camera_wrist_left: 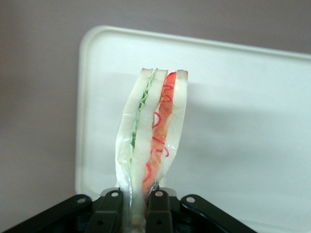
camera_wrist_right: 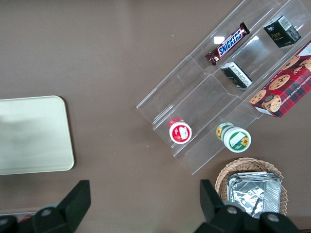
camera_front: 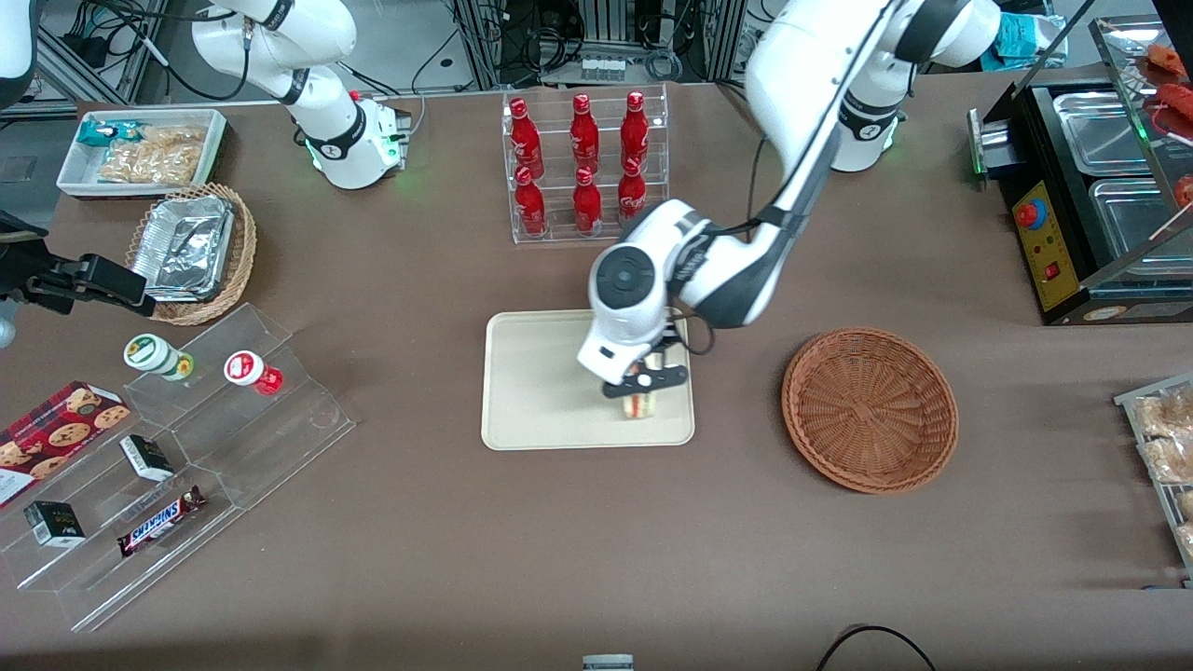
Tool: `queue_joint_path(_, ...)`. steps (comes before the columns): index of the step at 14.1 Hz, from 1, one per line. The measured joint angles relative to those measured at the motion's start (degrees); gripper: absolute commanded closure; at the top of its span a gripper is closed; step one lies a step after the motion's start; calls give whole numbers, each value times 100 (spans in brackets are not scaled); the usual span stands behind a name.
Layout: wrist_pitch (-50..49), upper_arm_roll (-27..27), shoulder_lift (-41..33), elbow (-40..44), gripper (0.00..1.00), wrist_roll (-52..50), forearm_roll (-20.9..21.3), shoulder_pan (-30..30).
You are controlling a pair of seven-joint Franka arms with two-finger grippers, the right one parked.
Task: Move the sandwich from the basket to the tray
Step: 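Carry the held sandwich with the left gripper over the cream tray, then lower the sandwich onto the tray and open the left gripper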
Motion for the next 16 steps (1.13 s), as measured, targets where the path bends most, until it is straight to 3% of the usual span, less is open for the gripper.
queue_joint_path(7,862,-171,540,305,80,-269,-212,-151)
queue_joint_path(8,895,-189,558,305,66,-269,-250,-151)
queue_joint_path(10,900,-206,611,305,0,-270,-276,-151)
queue_joint_path(16,908,-221,567,406,0,-276,-291,-157)
